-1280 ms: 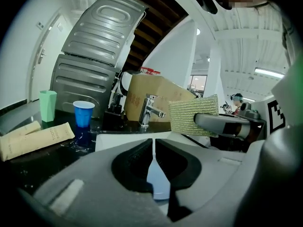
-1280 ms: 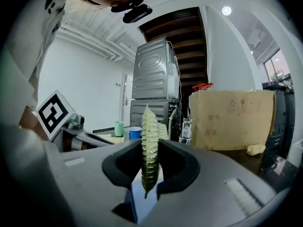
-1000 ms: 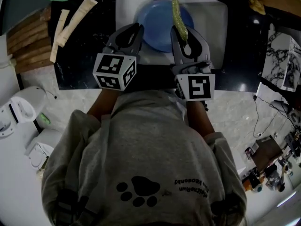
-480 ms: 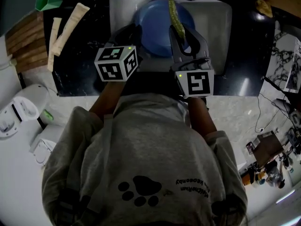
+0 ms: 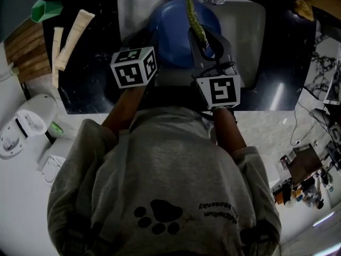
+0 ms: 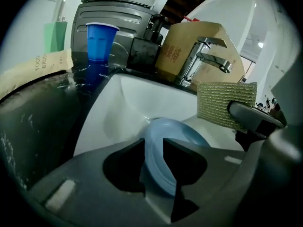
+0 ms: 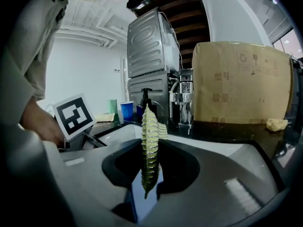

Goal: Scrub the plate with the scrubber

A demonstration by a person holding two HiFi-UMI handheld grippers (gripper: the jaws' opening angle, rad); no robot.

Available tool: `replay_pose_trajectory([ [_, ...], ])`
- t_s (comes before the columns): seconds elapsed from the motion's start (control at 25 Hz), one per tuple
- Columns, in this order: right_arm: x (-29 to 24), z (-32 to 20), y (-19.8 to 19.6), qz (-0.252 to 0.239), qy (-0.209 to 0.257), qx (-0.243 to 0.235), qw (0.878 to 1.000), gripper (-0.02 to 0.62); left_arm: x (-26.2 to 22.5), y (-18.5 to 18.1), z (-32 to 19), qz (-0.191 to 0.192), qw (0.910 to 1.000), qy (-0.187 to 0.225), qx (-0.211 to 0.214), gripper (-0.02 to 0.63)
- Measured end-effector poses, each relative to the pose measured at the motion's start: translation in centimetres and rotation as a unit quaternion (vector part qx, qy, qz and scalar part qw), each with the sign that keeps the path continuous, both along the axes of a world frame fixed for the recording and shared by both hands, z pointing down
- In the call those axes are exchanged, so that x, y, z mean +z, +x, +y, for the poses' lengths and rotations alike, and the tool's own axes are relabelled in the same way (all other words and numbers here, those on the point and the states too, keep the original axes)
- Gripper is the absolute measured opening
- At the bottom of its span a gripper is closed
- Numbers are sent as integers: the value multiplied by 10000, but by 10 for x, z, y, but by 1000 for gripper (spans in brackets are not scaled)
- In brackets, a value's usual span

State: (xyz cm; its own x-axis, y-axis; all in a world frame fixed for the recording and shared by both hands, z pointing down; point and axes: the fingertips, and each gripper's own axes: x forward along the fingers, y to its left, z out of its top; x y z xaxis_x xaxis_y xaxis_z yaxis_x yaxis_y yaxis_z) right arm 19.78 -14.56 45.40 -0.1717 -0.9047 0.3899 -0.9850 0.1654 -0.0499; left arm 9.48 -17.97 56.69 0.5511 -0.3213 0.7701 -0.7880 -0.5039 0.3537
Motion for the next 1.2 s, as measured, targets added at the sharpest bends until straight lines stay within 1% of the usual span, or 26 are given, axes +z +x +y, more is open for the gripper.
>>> replay_pose_trajectory([
  [0.16,4,-2,4,-44,-79,49,9999,77,11,5,1,-87,9999,-132,-26,124],
  [0.28,4,-5,7,-85,-75,86,9999,77,18,6,1,-219,9994,-208,-160,124],
  [0.44,-4,-12,10,-222,4,208,9995,77,23,1,-3,-488,9977,-114,-463,123],
  [0.56,-4,-14,13,-265,15,252,9993,77,27,-1,-4,-640,9961,-110,-593,118],
  [0.6,-4,-14,13,-285,20,265,9992,77,29,-2,-4,-692,9955,-147,-634,109],
  [0.76,-7,-15,14,-357,75,291,9989,77,39,-2,-2,-906,9924,-353,-756,107],
  [0.88,-10,-16,13,-409,127,310,9986,77,46,-1,-2,-977,9913,-450,-757,107],
  [1.08,-15,-14,17,-478,210,388,9979,77,60,2,14,-1175,9892,-710,-521,107],
  [1.12,-16,-14,19,-485,236,411,9977,77,63,1,17,-1225,9885,-741,-485,99],
  [1.16,-18,-13,20,-489,261,429,9975,77,65,2,20,-1241,9880,-792,-468,68],
  [1.2,-19,-13,21,-490,282,442,9974,77,67,3,23,-1214,9877,-866,-466,61],
])
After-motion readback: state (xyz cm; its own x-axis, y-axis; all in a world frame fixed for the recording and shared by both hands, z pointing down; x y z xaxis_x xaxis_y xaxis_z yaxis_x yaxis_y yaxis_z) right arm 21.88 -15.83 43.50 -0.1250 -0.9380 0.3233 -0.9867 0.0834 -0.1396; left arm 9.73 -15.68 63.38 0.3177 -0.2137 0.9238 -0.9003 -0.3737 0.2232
